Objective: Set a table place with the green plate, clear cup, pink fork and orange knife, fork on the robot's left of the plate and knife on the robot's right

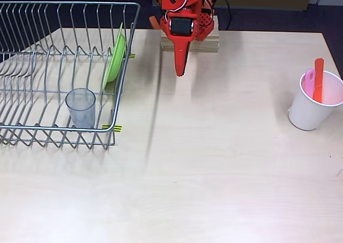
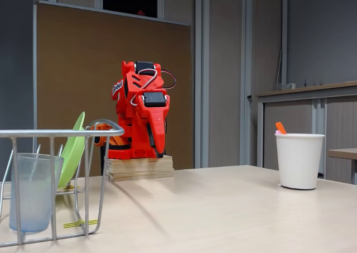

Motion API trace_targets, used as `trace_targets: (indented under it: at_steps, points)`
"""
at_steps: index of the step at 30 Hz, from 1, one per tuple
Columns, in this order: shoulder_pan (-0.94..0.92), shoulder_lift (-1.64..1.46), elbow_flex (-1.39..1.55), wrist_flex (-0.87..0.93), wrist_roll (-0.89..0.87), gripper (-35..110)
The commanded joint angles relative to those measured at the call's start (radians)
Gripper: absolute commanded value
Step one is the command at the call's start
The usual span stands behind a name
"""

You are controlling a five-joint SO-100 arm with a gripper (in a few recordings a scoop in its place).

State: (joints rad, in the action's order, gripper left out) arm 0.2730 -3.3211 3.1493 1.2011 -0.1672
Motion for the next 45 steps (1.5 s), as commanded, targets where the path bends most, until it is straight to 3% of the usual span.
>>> trace_targets:
  at_steps: [1,29,35,45]
  points:
    - [-0.253,-0.005,-0.008,0.015,0.178,0]
    - [-0.192,-0.014,-0.038,0.037,0.184,0]
    - [-0.114,0.060,-0.245,0.060,0.190,0]
    - [-0.112,0.561,-0.729,0.052,0.204,0]
